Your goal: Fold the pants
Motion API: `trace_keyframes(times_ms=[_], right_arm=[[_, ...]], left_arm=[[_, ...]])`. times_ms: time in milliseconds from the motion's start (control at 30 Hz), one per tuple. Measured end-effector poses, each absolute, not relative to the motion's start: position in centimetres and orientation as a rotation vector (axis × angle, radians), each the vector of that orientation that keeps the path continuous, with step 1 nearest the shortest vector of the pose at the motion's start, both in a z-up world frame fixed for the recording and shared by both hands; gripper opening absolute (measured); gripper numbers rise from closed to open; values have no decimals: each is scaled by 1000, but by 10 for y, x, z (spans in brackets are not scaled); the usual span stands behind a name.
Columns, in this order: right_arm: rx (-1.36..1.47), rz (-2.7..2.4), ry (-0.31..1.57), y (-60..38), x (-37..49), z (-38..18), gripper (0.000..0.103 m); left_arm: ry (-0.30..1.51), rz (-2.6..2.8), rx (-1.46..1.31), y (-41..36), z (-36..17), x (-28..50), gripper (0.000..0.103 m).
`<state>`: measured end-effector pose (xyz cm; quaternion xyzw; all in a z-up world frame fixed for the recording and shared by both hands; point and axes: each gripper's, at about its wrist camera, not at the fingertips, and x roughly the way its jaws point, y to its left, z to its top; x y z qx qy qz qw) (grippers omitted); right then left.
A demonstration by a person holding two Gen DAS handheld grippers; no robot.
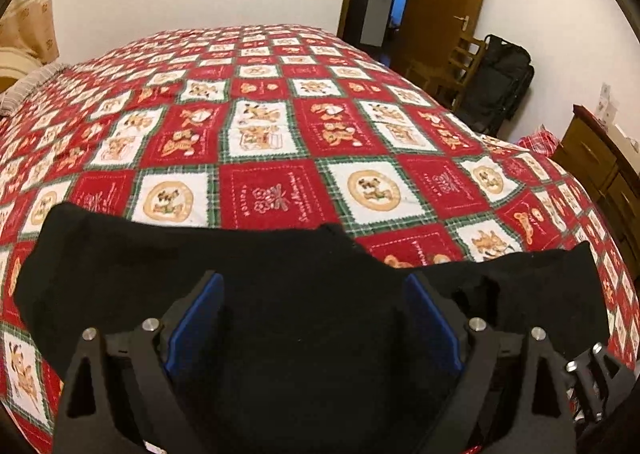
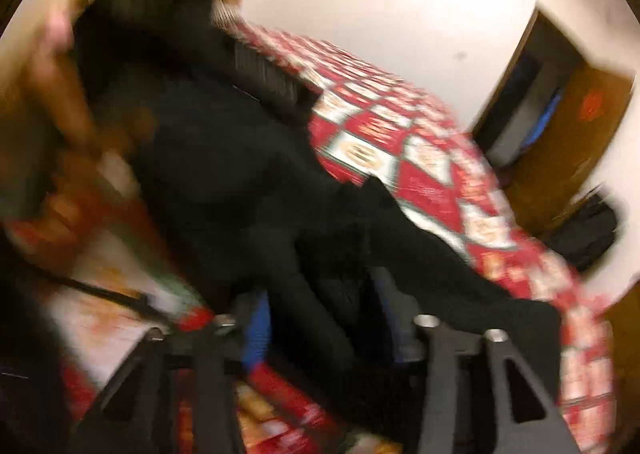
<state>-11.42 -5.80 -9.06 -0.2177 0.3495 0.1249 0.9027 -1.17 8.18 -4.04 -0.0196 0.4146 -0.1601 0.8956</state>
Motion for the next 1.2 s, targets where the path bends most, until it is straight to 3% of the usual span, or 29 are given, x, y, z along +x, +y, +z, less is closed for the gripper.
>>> trace_keyframes(times_ms=[133,200,233,267,300,600,767,1033,1200], right_arm=[[-8,495,733,-108,-122,-34,55],[84,454,727,-134,-119,-20,54],[65,385,740,-142,-116,-18,48],[12,299,752,-149,-113,-19,33],[-19,234,762,-157,-111,-21,28],[38,-29,806,-230,-84,-22,23],[23,-140,888,-238,-53,-57,23],[119,-162,869,-258,-31,-63,23],[141,-103,749,-249,-66,-32,23]], left_arm=[[844,-360,-26,77,-33,-15,94],[837,-375,-25,73,-29,-16,94],[834,-387,-23,70,-28,-17,94],[830,-400,-17,65,-26,-19,94],[825,-414,-6,60,-25,-21,94],[849,-460,170,-19,-40,-45,94],[895,-374,253,-34,-58,-40,96],[888,-358,264,-33,-60,-40,99],[896,-361,250,-31,-62,-38,101]])
